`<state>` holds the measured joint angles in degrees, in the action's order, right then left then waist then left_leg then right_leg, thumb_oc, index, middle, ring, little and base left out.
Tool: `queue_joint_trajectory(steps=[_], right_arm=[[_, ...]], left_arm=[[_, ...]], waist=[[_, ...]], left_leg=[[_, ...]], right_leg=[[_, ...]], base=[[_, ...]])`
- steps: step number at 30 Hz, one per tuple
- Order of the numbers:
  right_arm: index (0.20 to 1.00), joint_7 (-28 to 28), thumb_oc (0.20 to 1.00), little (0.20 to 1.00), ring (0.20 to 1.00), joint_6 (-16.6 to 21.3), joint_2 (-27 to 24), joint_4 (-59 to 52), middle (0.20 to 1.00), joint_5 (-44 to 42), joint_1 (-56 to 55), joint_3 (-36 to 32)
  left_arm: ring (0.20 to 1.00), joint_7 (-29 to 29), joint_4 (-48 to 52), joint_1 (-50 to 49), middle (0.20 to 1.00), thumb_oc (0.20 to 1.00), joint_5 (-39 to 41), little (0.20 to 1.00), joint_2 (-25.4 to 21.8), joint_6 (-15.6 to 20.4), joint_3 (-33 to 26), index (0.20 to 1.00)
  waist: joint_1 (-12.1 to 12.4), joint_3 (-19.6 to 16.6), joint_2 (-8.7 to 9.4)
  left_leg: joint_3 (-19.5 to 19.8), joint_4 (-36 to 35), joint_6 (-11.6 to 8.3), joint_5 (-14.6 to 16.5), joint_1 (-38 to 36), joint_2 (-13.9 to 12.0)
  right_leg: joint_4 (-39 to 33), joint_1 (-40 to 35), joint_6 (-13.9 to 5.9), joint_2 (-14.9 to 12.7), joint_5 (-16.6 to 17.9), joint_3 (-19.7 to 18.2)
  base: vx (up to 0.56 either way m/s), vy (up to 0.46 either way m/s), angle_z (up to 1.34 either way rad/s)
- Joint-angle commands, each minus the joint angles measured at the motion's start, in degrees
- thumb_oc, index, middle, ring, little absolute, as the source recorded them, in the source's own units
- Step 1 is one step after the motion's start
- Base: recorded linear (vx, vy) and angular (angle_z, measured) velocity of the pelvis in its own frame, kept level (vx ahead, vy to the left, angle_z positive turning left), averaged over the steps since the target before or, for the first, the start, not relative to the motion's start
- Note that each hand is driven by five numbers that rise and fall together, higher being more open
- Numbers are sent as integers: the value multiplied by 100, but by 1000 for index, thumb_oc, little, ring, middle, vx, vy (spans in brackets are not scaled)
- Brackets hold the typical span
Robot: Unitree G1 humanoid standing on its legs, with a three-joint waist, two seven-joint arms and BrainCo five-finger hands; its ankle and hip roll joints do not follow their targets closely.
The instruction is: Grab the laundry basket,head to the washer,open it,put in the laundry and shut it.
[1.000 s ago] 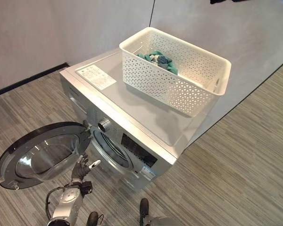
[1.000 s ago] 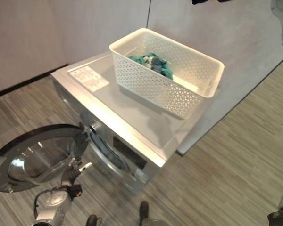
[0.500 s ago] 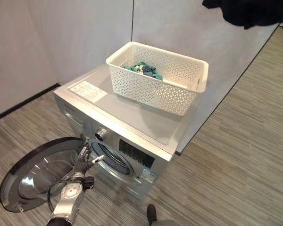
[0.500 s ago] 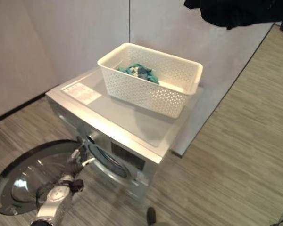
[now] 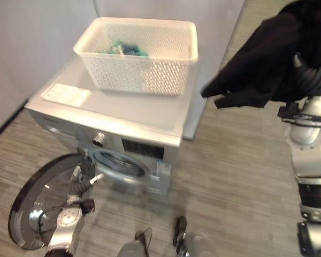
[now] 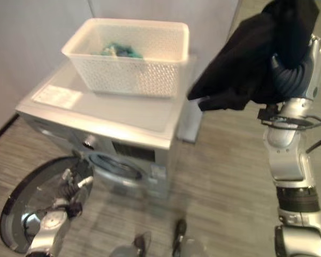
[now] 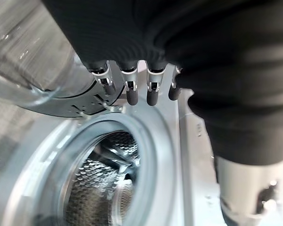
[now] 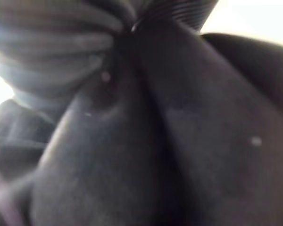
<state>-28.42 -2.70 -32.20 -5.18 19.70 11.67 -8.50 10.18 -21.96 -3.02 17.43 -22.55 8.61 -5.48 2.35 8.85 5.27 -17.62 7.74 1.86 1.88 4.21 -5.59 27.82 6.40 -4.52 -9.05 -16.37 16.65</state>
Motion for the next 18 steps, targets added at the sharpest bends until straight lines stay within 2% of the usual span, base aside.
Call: queue_joint_trajectory(steps=[1,3,4,5,6,7,8,9,10,11,12,13,14,15,16,18], right_arm=[[200,-170,200,200,200,411,241,-209,200,-603,116,-410],[200,10,200,200,200,559,383,-486,200,-946,-412,-446],[200,137,200,200,200,723,551,-631,200,-1304,-639,-197],[200,226,200,200,200,784,584,-687,200,-1416,-742,-155],[200,309,200,200,200,852,611,-702,200,-1533,-865,-58],[200,311,200,200,200,857,610,-702,200,-1536,-867,-60],[200,444,200,200,200,912,669,-712,200,-1702,-989,37],[200,706,200,200,200,989,697,-559,200,-2164,-1112,320],[200,791,200,200,200,1014,651,-432,200,-2306,-1130,466],[200,903,200,200,200,1011,649,-350,200,-2389,-1123,662],[200,902,200,200,200,1017,645,-338,200,-2391,-1110,669],[200,1133,200,200,200,1055,678,-277,200,-2660,-1272,864],[200,1210,200,200,200,1052,715,-196,200,-2788,-1387,915],[200,1214,200,200,200,1057,707,-193,200,-2794,-1392,913],[200,1331,200,200,200,1005,731,-124,200,-2934,-1666,1006],[200,1612,200,200,200,996,805,-257,200,-3207,-1921,1163]], left_arm=[[1000,206,64,130,1000,1000,-98,1000,-328,256,-158,1000],[1000,260,94,219,1000,1000,-73,1000,-290,263,-179,1000],[1000,403,183,271,1000,1000,-61,1000,-212,293,-197,1000],[1000,451,151,334,1000,1000,-58,1000,-186,298,-181,1000],[1000,482,135,358,1000,1000,-51,1000,-175,308,-180,1000],[1000,482,134,359,1000,1000,-51,1000,-175,310,-179,1000],[1000,490,130,349,1000,1000,-32,1000,-164,307,-186,1000],[1000,450,217,277,1000,1000,21,1000,-205,292,-150,1000],[1000,453,230,244,1000,1000,62,1000,-212,279,-150,1000],[1000,467,243,232,1000,1000,100,1000,-223,280,-161,1000],[1000,465,245,232,1000,1000,101,1000,-221,280,-168,1000],[1000,459,243,243,1000,1000,150,1000,-213,288,-161,1000],[1000,458,136,281,1000,1000,157,1000,-171,270,-91,1000],[1000,459,125,284,1000,1000,158,1000,-166,277,-84,1000],[1000,442,35,492,1000,1000,217,1000,-52,299,164,1000],[1000,353,152,446,1000,1000,260,1000,22,344,266,1000]], waist=[[119,-220,144],[106,13,119],[157,391,59],[81,499,22],[39,546,43],[16,539,32],[-60,539,51],[-137,483,29],[-152,486,2],[-159,501,-9],[-148,501,-13],[-211,474,-113],[-262,446,-214],[-246,448,-217],[-300,470,-373],[-332,455,-462]], left_leg=[[-100,266,-74,9,802,268],[23,1025,-256,-66,1268,-35],[744,1672,-503,-425,1623,-100],[1223,1788,-609,-520,1787,-88],[1556,1826,-626,-456,1793,-132],[1581,1808,-621,-497,1816,-128],[1833,1694,-635,-512,1781,-292],[2078,1013,-608,-563,1461,-833],[2171,509,-651,-873,1245,-1059],[2231,156,-683,-933,982,-1261],[2207,76,-685,-997,952,-1277],[2157,-381,-783,-1109,637,-1537],[1877,-658,-871,-1173,451,-1638],[1847,-719,-877,-1199,400,-1644],[1441,-720,-983,-1215,469,-1602],[1380,-644,-1045,-1108,476,-1441]], right_leg=[[-2124,-1348,102,423,410,-374],[-2157,-1331,360,610,257,-423],[-1965,-1149,549,730,207,-608],[-1888,-1037,590,756,215,-572],[-1835,-995,547,714,199,-578],[-1838,-978,549,723,222,-552],[-1785,-923,508,683,232,-522],[-1622,-792,389,608,210,-542],[-1501,-655,388,588,207,-593],[-1325,-548,351,561,142,-679],[-1324,-528,357,572,166,-694],[-1104,-388,279,520,83,-687],[-998,-372,251,459,25,-605],[-982,-373,251,459,13,-618],[-985,-414,178,255,37,-464],[-1068,-473,75,45,152,-377]], base=[[-164,-157,-36],[-305,-176,21],[-409,-114,14],[-349,-62,-5],[-143,0,-18],[-53,16,-16],[11,119,-7],[7,170,5],[38,246,6],[-14,135,-1],[42,262,-21],[65,303,-33],[81,303,-34],[114,351,-10],[122,324,13],[121,290,49]])
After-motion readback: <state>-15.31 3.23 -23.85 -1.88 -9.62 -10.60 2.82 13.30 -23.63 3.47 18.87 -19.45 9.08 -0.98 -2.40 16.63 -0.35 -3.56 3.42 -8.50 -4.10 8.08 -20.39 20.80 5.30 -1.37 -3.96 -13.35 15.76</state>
